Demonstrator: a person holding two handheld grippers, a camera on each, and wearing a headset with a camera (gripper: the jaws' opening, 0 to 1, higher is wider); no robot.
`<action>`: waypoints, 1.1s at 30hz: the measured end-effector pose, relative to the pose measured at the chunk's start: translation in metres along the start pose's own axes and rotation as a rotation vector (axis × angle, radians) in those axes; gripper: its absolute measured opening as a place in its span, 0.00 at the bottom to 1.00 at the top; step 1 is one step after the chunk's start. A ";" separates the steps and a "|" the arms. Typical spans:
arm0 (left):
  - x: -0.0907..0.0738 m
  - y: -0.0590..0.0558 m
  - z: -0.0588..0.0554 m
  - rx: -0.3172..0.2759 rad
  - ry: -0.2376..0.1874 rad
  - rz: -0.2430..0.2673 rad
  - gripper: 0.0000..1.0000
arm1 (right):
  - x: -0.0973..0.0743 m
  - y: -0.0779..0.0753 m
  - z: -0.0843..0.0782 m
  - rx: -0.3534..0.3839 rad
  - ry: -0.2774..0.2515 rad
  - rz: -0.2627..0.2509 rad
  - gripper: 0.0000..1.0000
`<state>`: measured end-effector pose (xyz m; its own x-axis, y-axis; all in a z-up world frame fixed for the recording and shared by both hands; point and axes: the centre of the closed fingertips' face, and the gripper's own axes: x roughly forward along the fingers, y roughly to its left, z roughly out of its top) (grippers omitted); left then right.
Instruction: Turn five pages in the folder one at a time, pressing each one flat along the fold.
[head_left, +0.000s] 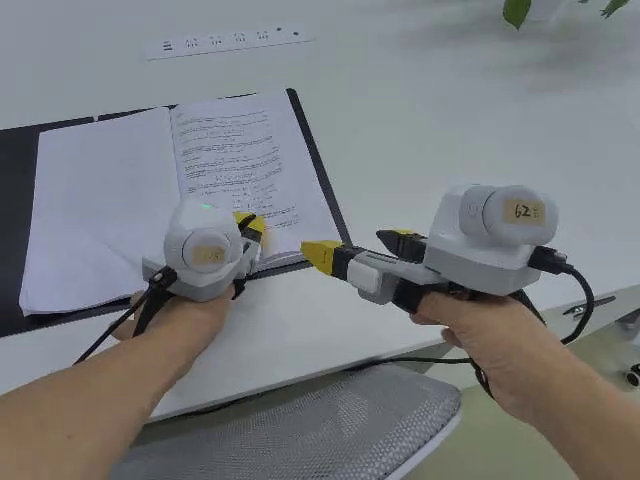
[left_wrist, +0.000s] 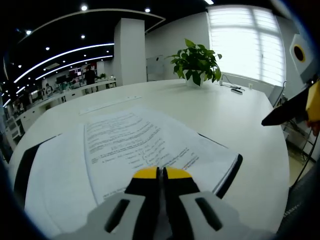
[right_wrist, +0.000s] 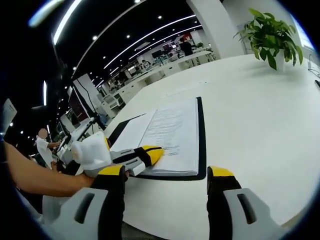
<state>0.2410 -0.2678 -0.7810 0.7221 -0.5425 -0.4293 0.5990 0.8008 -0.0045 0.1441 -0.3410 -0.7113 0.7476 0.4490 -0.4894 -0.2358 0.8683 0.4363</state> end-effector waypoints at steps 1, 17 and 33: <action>-0.001 -0.001 0.000 -0.008 0.002 -0.001 0.01 | 0.002 0.000 0.000 0.000 0.003 0.001 0.65; -0.003 -0.003 0.002 -0.078 0.001 -0.006 0.00 | 0.036 0.015 -0.008 0.066 0.054 0.068 0.50; -0.001 0.000 0.001 -0.088 -0.009 -0.007 0.00 | 0.067 0.027 -0.032 0.262 0.126 0.127 0.39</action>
<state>0.2405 -0.2677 -0.7801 0.7212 -0.5503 -0.4207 0.5716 0.8159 -0.0874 0.1680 -0.2807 -0.7568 0.6359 0.5869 -0.5012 -0.1419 0.7273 0.6715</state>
